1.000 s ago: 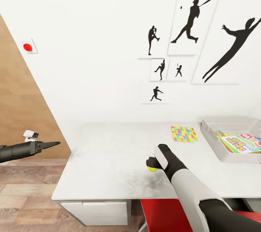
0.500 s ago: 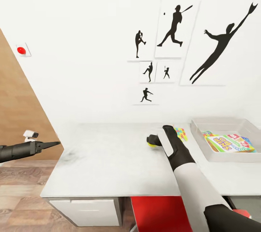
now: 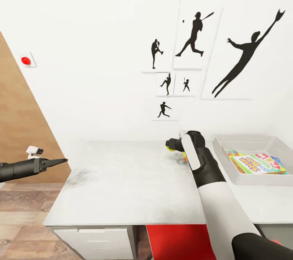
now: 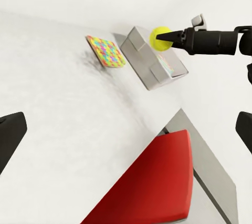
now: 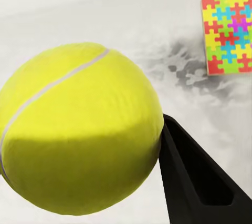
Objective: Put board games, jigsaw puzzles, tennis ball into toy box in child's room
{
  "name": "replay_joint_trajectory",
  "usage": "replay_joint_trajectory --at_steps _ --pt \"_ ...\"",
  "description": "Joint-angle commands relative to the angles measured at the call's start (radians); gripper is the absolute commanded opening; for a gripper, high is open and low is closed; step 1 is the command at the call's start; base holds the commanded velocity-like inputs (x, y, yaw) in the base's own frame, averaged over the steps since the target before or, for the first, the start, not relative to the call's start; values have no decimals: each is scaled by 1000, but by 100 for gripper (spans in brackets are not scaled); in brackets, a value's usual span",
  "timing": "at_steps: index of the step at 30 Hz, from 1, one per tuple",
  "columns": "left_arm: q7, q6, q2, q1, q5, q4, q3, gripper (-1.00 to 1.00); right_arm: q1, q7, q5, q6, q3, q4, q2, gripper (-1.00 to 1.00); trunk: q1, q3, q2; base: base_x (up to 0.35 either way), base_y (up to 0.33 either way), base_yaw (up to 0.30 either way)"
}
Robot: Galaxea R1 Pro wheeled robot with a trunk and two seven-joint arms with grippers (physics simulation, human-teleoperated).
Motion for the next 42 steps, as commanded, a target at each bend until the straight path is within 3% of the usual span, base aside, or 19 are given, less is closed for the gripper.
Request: replay_joint_trajectory --at_steps 1,42 --pt "-4 11 1 -1 0 0 0 100 -1 -14 -13 1 1 -1 0 -100 1 -2 -2 0 0 0" --pt "-4 9 0 -1 0 0 0 100 11 -14 -13 2 -5 -35 0 -100 1 13 -2 12 -123 -29"
